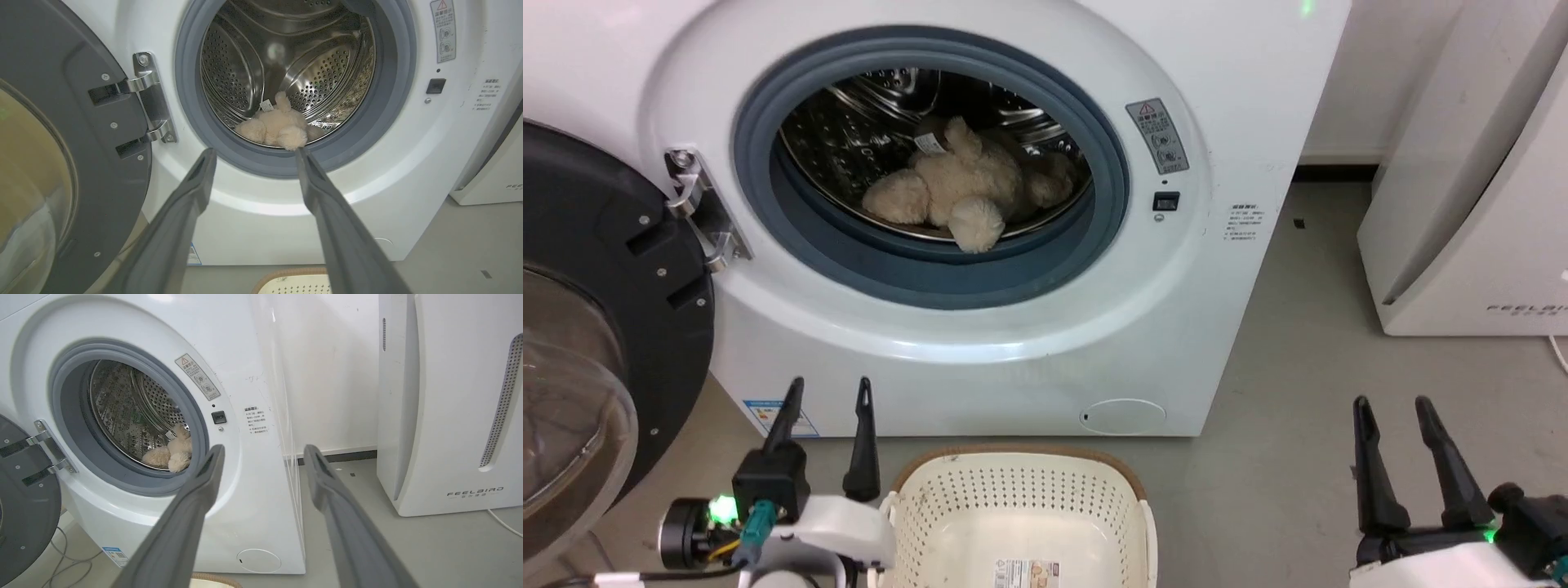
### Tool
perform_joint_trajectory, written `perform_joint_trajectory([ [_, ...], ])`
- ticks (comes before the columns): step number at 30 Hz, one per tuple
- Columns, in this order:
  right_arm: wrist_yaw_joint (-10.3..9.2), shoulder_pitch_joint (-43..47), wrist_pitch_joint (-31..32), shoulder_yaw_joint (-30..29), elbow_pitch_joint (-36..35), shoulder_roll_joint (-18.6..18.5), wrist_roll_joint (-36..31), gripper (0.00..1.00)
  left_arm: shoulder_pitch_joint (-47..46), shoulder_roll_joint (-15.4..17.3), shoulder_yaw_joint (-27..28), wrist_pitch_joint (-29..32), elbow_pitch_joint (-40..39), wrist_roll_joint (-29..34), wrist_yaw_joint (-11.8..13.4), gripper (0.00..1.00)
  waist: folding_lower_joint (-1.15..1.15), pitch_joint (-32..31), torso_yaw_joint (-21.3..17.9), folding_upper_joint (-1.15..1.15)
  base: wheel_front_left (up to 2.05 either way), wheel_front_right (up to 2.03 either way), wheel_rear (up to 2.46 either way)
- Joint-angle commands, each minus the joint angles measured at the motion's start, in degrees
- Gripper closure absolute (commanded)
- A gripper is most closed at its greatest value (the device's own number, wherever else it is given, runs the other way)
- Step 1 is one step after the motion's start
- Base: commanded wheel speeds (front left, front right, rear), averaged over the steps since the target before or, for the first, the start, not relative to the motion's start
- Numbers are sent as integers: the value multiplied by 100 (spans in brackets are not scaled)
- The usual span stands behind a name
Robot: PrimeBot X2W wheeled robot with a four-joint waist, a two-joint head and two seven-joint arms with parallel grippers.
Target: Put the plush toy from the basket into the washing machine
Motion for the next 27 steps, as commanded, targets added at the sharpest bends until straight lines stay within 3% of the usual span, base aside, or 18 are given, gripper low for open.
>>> perform_joint_trajectory([
  [1,3,120,-25,2,30,-1,-61,0,112,-10,-22,-25,-51,33,-36,0,1,-79,28,0,0,0,0],
  [7,3,251,-25,26,56,-1,-86,0,324,-47,-52,-25,-152,73,-89,0,1,-184,67,0,0,0,0],
  [8,0,186,2,29,37,0,-36,100,274,-42,-52,2,-130,44,-90,100,1,-182,67,0,0,0,0],
  [27,0,137,187,51,10,0,-213,100,330,-62,-32,191,-291,73,-113,100,1,-199,52,0,0,0,0],
])
